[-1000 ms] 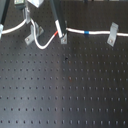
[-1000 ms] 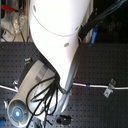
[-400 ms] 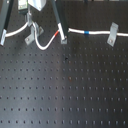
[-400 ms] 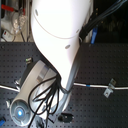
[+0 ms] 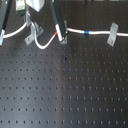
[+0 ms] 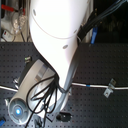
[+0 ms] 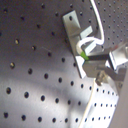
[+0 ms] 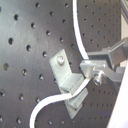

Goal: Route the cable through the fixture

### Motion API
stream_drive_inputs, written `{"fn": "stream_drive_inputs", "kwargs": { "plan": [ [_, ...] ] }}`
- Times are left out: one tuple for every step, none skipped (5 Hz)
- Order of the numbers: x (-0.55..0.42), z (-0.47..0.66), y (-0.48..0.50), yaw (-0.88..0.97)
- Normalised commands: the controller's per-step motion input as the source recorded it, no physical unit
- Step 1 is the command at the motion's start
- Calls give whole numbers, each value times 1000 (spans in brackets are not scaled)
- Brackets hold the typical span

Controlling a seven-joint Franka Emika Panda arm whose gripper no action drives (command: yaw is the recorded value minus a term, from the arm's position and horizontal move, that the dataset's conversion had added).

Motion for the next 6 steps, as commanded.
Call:
{"fn": "stream_drive_inputs", "kwargs": {
  "plan": [
    [-149, 285, -241, 160],
    [-102, 92, -220, 665],
    [12, 1, -66, 834],
    [229, -1, -193, 677],
    [209, -2, -226, 648],
    [160, -42, -253, 625]
  ]
}}
